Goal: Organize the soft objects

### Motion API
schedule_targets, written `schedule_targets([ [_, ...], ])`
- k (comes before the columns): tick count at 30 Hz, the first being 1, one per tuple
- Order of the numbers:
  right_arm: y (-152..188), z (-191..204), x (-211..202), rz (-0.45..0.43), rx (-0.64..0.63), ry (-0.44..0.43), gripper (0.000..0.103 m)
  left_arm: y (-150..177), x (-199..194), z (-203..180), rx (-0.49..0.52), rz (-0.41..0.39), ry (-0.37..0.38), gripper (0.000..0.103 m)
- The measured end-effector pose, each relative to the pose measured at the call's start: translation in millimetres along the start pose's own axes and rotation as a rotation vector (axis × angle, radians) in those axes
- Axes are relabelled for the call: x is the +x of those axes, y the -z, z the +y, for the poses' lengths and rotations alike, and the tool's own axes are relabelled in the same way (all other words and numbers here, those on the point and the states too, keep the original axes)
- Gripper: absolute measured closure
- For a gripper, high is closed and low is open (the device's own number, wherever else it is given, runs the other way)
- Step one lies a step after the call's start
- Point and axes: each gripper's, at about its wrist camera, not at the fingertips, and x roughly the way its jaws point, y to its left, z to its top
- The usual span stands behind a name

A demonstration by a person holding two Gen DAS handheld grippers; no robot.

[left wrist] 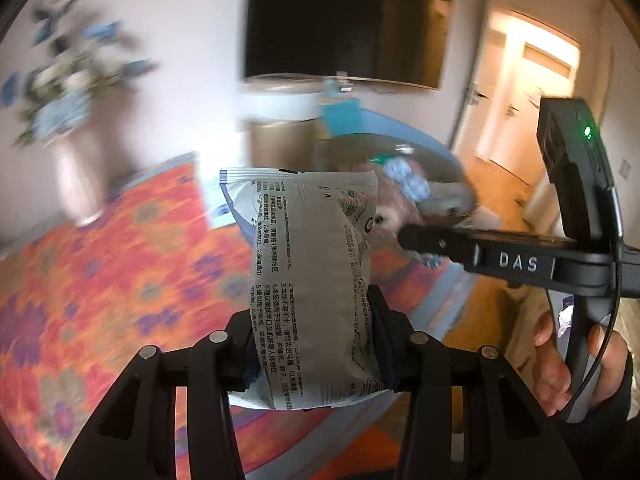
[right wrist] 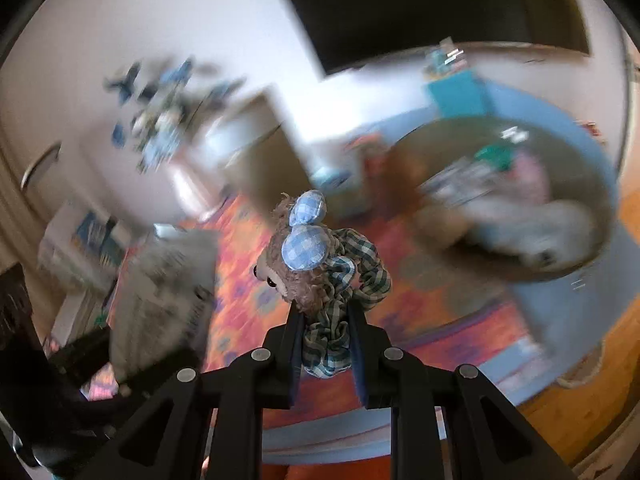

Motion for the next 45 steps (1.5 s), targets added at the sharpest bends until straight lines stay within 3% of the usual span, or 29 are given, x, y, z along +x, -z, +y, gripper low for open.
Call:
schedule_targets([
  [4, -31, -37, -25, -0.092, 0.043, 0.066, 0.083, -34, 25, -40, 0.051, -0.015, 0.049, 0.06],
  [9, -71, -77, -33, -0.159, 0.091, 0.154, 0.083, -75, 56, -80, 0.099, -0.064, 0.033, 0.06],
  [18, -131, -147, 22, -0.099, 0.228, 0.171, 0.083, -129, 136, -101, 0.106, -0.065, -0.043, 0.06],
  [20, -140, -155, 33, -0.086, 0.248, 0.151, 0.076, -134, 150, -101, 0.102, -0.052, -0.061, 0.058],
  [21, -146, -161, 39, -0.075, 0.271, 0.136, 0.073, -135, 156, -101, 0.102, -0.049, -0.068, 0.056],
  [23, -151, -168, 48, -0.06, 0.293, 0.116, 0.065, -137, 166, -100, 0.101, -0.071, -0.076, 0.03],
  [25, -150, -175, 49, -0.05, 0.302, 0.117, 0.065, -135, 169, -100, 0.108, -0.086, -0.071, 0.021],
  [33, -129, -170, 25, -0.061, 0.31, 0.113, 0.062, -121, 153, -118, 0.178, -0.136, -0.042, 0.021],
  [36, -118, -157, 10, -0.072, 0.289, 0.128, 0.054, -113, 139, -123, 0.196, -0.143, -0.037, 0.021],
  [39, -102, -134, -15, -0.126, 0.244, 0.146, 0.044, -98, 114, -124, 0.203, -0.159, -0.025, 0.021],
  [45, -63, -71, -38, -0.123, 0.075, 0.129, 0.044, -58, 41, -94, 0.128, -0.188, -0.026, 0.02],
])
